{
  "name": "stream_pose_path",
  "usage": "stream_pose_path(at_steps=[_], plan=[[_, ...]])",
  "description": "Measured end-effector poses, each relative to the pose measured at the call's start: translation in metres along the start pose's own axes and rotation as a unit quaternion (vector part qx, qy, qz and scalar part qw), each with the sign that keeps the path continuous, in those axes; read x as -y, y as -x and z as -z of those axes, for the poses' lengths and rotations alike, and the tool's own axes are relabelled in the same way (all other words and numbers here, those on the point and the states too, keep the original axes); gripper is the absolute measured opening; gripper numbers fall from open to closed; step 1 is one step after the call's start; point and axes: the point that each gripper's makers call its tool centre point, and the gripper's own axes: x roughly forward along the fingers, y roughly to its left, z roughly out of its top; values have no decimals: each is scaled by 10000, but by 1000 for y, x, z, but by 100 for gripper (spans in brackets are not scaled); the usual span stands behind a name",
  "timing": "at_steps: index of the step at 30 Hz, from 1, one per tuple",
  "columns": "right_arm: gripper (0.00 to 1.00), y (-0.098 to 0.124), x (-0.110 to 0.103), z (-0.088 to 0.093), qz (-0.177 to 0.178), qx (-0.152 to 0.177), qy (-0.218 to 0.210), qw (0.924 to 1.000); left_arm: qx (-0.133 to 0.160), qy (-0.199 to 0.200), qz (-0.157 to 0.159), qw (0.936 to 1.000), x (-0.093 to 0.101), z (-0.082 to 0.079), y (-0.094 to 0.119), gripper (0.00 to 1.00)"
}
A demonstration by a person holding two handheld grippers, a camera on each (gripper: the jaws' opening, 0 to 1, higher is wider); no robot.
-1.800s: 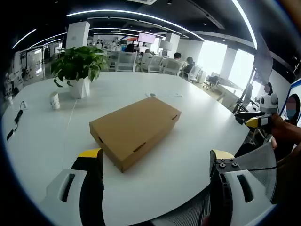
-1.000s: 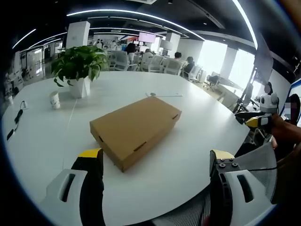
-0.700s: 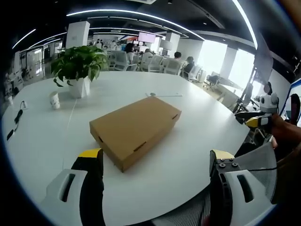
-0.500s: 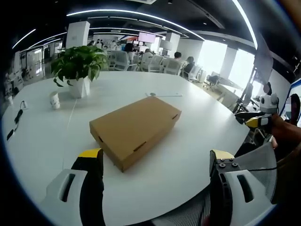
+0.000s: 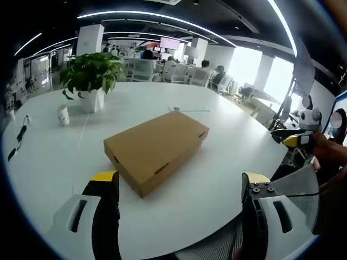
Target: Operate the shoe box by opening the lid, removing the specified soft item, and placing it in the target area until the item is outside and the box remains undamaged.
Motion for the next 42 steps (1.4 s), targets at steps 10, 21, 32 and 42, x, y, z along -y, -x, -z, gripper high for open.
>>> stream_pose_path(at_steps=[10,21,32,42], plan=[[96,0,1,0,-2,-11,5,10000,5,15,-6,10000,-1,1,1,94],[96,0,2,0,-31,-11,25,10000,27,21,-32,10000,0,-1,2,94],[96,-8,1,-6,-135,-60,153,9998,-3,76,-107,9999,-2,6,2,94],[95,-29,-4,-12,-369,-146,279,9988,-36,173,-254,9995,-11,12,-2,93]])
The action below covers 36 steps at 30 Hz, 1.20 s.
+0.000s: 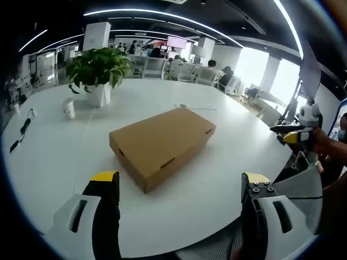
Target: Operate the shoe box by opening the lid, removing the specified soft item, and placing it in the target area until the item is outside and the box remains undamaged.
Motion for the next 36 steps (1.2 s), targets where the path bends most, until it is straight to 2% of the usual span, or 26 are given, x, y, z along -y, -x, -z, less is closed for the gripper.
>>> stream_pose_path(at_steps=[7,16,30,31,33,34,36], plan=[[94,-23,-2,-6,-213,-100,117,9997,6,122,-179,9998,-10,5,-6,93],[93,-67,-2,-18,-547,-277,317,9976,48,309,-392,9987,-25,7,-20,93],[92,-120,4,-21,-760,-521,416,9949,-42,440,-511,9977,-40,13,-51,93],[92,-127,10,-20,-768,-549,409,9947,-59,444,-519,9976,-41,14,-53,93],[92,-132,9,-18,-785,-601,429,9942,-88,458,-536,9975,-44,16,-58,93],[91,-145,10,-15,-813,-710,427,9932,-102,475,-541,9974,-45,17,-61,93],[91,-147,11,-14,-812,-729,424,9931,-153,544,-578,9967,-49,22,-70,93]])
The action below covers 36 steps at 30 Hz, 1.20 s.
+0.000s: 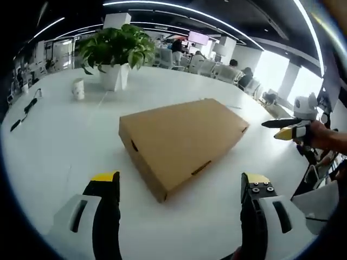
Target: Operate the shoe box by opening the lid, removing the specified soft item, and placing it in the target area until the item is outside and the box remains undamaged.
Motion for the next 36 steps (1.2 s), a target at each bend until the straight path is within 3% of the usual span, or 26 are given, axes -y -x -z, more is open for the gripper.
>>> stream_pose_path(at_steps=[8,17,34,36], plan=[[88,-27,4,2,-99,-206,32,9997,-85,115,-40,9999,-6,7,-24,92],[83,-53,1,0,-216,-321,150,9991,-159,210,-55,9996,-4,8,-34,90],[70,-73,4,-4,-260,-419,609,9969,-290,226,-182,9992,-12,13,-50,79],[65,-72,0,-4,-342,-409,642,9965,-306,219,-150,9992,-12,13,-52,77]])
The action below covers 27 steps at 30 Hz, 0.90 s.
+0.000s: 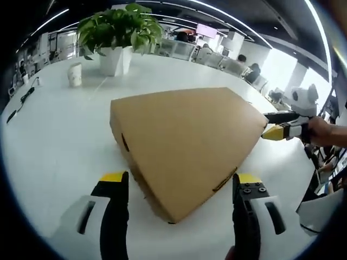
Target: Operate the shoe box by opening the lid, removing the specified soft item, and placing it in the target area until the item is outside and the box remains undamaged.
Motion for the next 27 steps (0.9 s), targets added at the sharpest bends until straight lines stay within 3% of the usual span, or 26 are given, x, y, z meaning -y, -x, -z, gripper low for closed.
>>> stream_pose_path(at_steps=[2,12,27], plan=[[60,1,-7,-2,-84,28,163,9998,-16,-20,57,10000,4,0,0,75],[58,-3,-2,-2,5,60,215,9998,-8,-3,26,10000,4,1,-2,74],[58,9,-8,-12,44,168,259,9995,150,213,78,9996,7,-6,7,75]])
